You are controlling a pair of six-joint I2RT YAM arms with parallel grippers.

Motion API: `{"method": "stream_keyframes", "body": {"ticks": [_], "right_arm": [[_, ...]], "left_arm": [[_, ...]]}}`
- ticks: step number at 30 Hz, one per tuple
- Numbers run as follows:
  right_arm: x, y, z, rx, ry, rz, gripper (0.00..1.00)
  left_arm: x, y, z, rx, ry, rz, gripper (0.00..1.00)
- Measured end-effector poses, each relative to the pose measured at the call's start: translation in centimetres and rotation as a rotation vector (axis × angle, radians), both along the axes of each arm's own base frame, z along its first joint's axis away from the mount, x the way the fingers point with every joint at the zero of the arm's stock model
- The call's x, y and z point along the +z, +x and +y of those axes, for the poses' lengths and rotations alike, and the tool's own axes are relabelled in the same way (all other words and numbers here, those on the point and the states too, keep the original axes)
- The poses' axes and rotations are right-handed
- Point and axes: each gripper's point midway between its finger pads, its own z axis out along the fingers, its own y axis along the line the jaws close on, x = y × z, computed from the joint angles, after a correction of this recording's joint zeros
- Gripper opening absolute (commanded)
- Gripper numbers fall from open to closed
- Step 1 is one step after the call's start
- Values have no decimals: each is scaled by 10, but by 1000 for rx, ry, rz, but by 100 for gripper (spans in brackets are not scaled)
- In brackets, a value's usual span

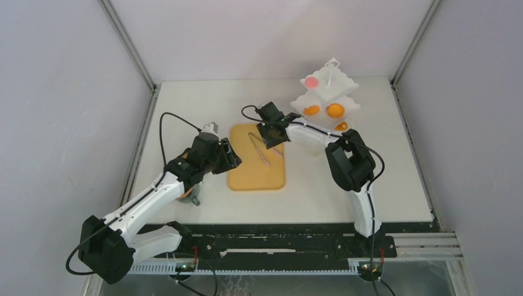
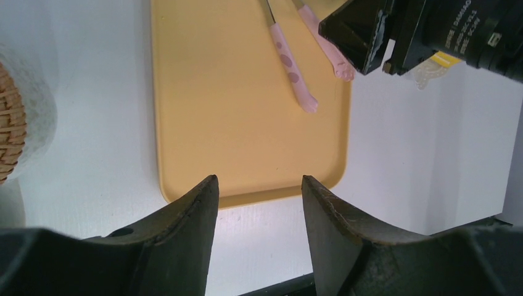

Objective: Serve the afternoon tea
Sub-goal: Pick up the clamp from the tray.

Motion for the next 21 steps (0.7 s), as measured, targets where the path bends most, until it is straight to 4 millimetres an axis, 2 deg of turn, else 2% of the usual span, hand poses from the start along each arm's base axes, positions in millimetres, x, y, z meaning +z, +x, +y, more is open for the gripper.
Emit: {"method": "stream_keyframes", "body": {"ticks": [4,10,12,19,21], "right_arm": [[-9,6,0,-4,4,17,46],[-20,5,2,4,8,50,40],[-23,2,2,8,5,63,35],[-26,-6,2,5,0,96,2],[-26,-8,3,3,-1,101,0]], "left_arm": [[-3,-2,3,5,9,6,57],[4,-3,4,8,-3,-16,57],[6,-3,4,8,-4,-20,57],[6,-3,4,8,-6,-23,57],[7,-3,4,5,-2,-26,57]]}}
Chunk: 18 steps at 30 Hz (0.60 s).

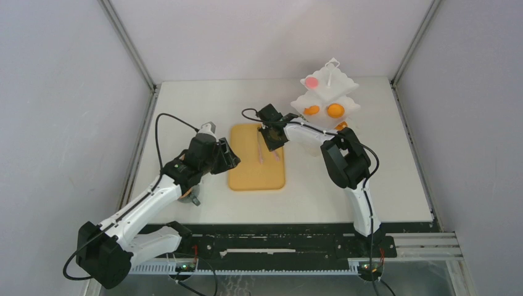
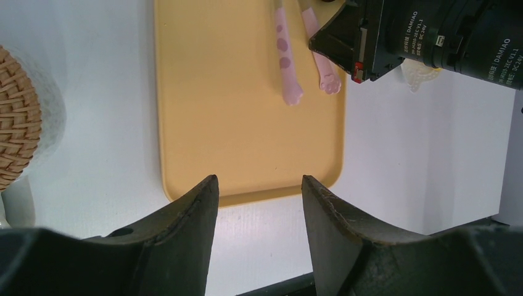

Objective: Serve the afternoon tea
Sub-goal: Pick up the clamp from the tray.

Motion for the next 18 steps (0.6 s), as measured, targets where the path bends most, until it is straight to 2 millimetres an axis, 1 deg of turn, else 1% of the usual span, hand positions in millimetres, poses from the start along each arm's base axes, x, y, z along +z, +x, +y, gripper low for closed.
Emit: {"method": "stream_keyframes", "body": {"ticks": [5,9,13,16,18], "right_arm": [[0,-5,1,-35,8,20,0],[4,-19,4,-86,8,50,0],[17,-42,14,-136,-3,55,0],[34,-64,26,-177,3,27,0],[47,-80,29,-218,14,7,0]], "left_arm": [[2,0,2,6,4,-11,57],[4,0,5,7,14,-20,57],[7,-3,8,0,22,-31,58],[16,-7,10,-1,10,-55,58],[22,-9,11,-2,0,-75,58]]}}
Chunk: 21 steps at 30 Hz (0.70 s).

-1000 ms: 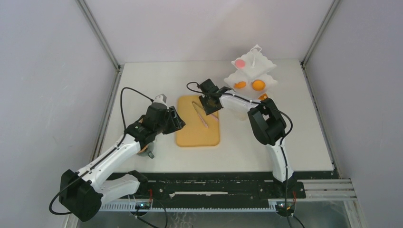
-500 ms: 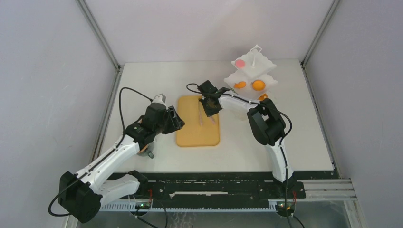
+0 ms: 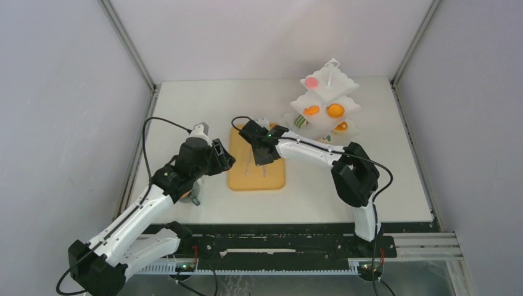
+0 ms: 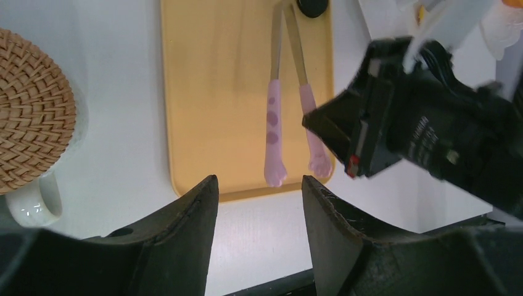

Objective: Serve the afternoon tea
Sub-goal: Pick up the clamp from the tray, then place the clamp at the center of the board.

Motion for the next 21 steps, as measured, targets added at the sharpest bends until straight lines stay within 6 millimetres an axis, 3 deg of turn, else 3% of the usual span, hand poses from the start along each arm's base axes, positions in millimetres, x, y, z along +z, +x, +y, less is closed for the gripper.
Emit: {"method": "stream_keyframes", "body": {"ticks": [5,9,16,21], "right_arm": [[34,-29,-4,-189,24,-50,0],[44,-44,-36,-438,4,-80,0],[27,-82,-102,-825,-121,-66,0],[12,-100,-120,-991,-152,-40,0]], "left_arm": [[4,-8,5,-3,-11,-24,58],[6,-10,7,-7,-10,-35,58],[7,-14,11,-20,13,-47,58],[4,-16,13,-24,30,-38,58]]}}
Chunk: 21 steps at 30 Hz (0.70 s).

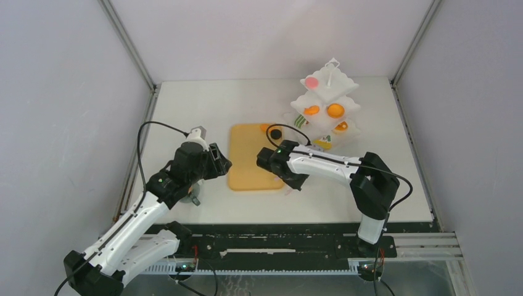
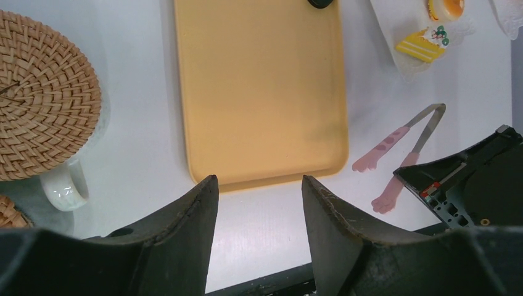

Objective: Serve the afternoon tea
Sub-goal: Place the clamp at the center of the board.

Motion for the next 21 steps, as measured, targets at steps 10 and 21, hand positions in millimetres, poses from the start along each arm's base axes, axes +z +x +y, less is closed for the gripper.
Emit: {"method": "stream_keyframes", "body": {"ticks": [10,21], "right_arm": [[-4,-1,-1,-233,138,-110,24],[6,29,35,-243,324,-211,59]], "left_arm": [[-3,-1,1,-3,13,9,58],[-10,0,0,-8,35,29,58]]}}
